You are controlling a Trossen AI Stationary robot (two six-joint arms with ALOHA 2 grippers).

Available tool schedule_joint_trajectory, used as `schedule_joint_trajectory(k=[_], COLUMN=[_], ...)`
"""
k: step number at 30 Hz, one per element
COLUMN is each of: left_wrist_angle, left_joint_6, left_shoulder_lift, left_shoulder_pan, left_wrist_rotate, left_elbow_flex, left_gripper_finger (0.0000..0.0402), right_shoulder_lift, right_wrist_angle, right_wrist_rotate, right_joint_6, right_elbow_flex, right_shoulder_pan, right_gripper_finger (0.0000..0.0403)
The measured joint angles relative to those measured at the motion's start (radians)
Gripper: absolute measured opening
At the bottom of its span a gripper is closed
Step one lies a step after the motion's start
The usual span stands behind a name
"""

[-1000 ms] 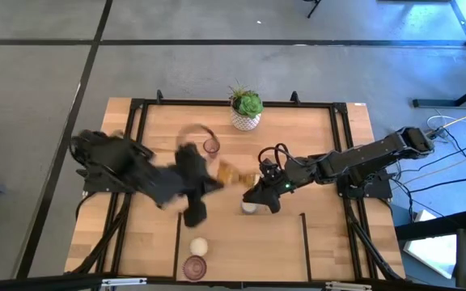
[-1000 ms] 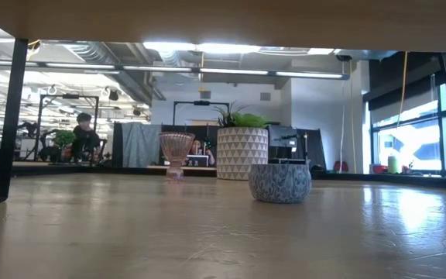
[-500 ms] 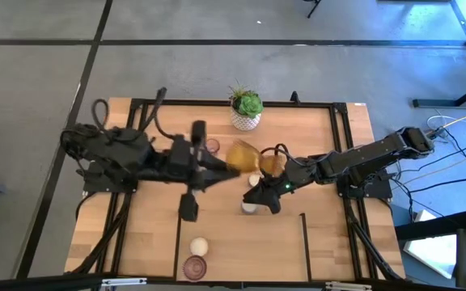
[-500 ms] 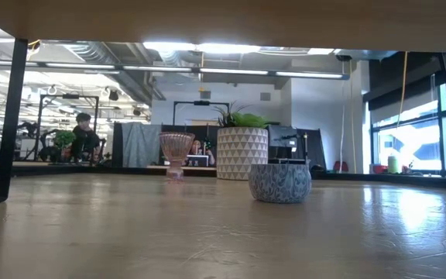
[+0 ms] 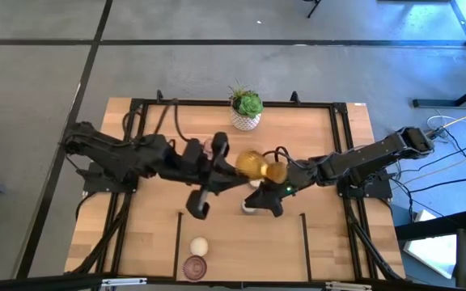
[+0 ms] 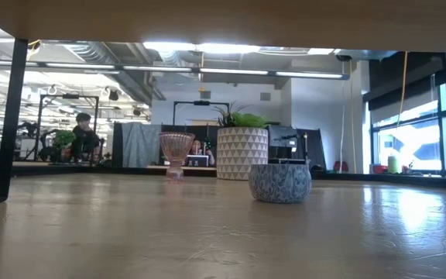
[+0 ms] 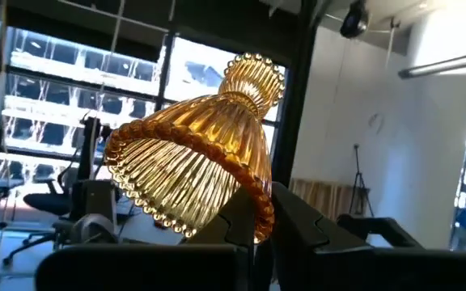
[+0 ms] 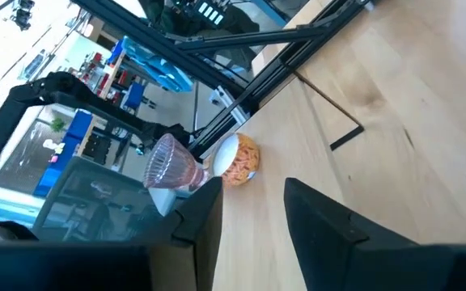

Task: Pick & Place candle stick holders
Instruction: Put the yellow candle holder on the shelf

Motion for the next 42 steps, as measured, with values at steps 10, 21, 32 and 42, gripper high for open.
schedule_joint_trajectory(k=[10, 21, 32, 42], left_wrist_angle=[-0.022, -0.729, -1.491, -1.939], left_joint_6=[-0.069, -0.177, -0.046, 0.274], left_shoulder_lift=[-0.318, -0.486, -0.286, 0.057], left_shoulder_pan=[-0.082, -0.16, -0.011, 0.004], left_wrist_rotate=[-0.409, -0.646, -0.182, -0.161], left_elbow_flex=[-0.435, -0.443, -0.123, 0.276], left_gripper_finger=[0.0016, 0.0016, 0.0016, 0.0016], right_shoulder_lift=[0.0, 0.0, 0.0, 0.0], right_wrist_angle=[-0.004, -0.004, -0.005, -0.045], right_wrist_rotate=[0.027, 0.058, 0.068, 0.079], right_joint_6=[0.005, 0.004, 0.004, 0.002], right_elbow_flex=[0.0, 0.0, 0.0, -0.001], right_shoulder_pan=[0.01, 0.01, 0.008, -0.01], right_gripper_finger=[0.0138, 0.0138, 0.0138, 0.0138])
